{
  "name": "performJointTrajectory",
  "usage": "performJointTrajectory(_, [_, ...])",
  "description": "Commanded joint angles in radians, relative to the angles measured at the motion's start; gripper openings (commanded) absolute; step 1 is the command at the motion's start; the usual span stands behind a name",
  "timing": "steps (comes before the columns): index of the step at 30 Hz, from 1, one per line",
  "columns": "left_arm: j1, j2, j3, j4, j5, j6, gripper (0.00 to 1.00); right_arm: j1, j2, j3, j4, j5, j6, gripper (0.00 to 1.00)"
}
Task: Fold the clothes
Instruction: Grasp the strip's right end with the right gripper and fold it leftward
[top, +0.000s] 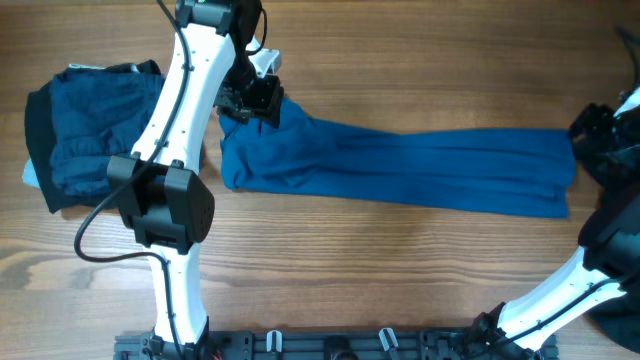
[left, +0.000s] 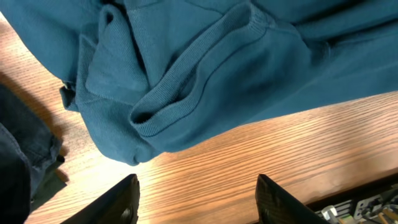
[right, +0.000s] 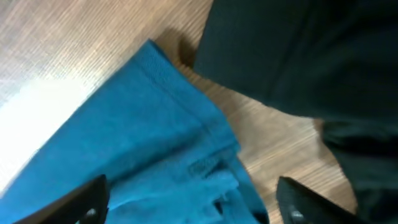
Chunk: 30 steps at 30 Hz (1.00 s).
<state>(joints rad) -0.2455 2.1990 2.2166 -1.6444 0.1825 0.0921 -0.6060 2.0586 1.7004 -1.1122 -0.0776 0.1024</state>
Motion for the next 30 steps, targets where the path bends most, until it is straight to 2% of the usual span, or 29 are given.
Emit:
performJointTrajectory(1, [0.009,-0.035,0.009,-0.011,-0.002,0.005,0.57,-0.005,0.039,-0.074,0.042,-0.035,-0.077,0.93])
performJointTrajectory(3, [0.013,-0.053,0.009,-0.026,-0.001,0.004,0.51,-0.005,0.062,-0.103,0.066,-0.034,-0.106,0.96])
performJointTrajectory(8, [0.037,-0.127,0.009,-0.040,-0.002,0.005,0.54,-0.006,0.096,-0.175,0.067,-0.035,-0.142,0.94])
performJointTrajectory(13, [0.069,-0.202,0.009,-0.023,-0.002,0.005,0.59,-0.006,0.096,-0.275,0.077,-0.093,-0.191,0.55])
performJointTrajectory(14, [0.074,-0.209,0.009,-0.018,-0.002,0.005,0.59,-0.006,0.096,-0.286,0.080,-0.115,-0.204,0.43])
performJointTrajectory(15, [0.081,-0.219,0.009,-0.013,-0.002,0.005,0.59,-0.006,0.096,-0.298,0.080,-0.144,-0.220,0.11])
performJointTrajectory(16, [0.087,-0.223,0.009,-0.009,-0.002,0.005,0.60,-0.006,0.095,-0.298,0.076,-0.163,-0.223,0.04])
performJointTrajectory(19, [0.109,-0.227,0.009,-0.011,-0.002,0.005,0.60,-0.012,0.067,-0.259,0.026,-0.190,-0.222,0.04])
performJointTrajectory(24, [0.139,-0.230,0.009,-0.015,-0.002,0.005,0.56,-0.007,-0.103,-0.178,-0.056,-0.212,-0.187,0.04])
performJointTrajectory(26, [0.145,-0.237,0.009,-0.018,-0.001,0.005,0.54,0.021,-0.209,-0.178,-0.066,-0.246,-0.183,0.04])
performJointTrajectory(30, [0.148,-0.284,0.009,-0.020,-0.001,0.005,0.55,0.172,-0.393,-0.179,-0.069,-0.280,-0.178,0.04])
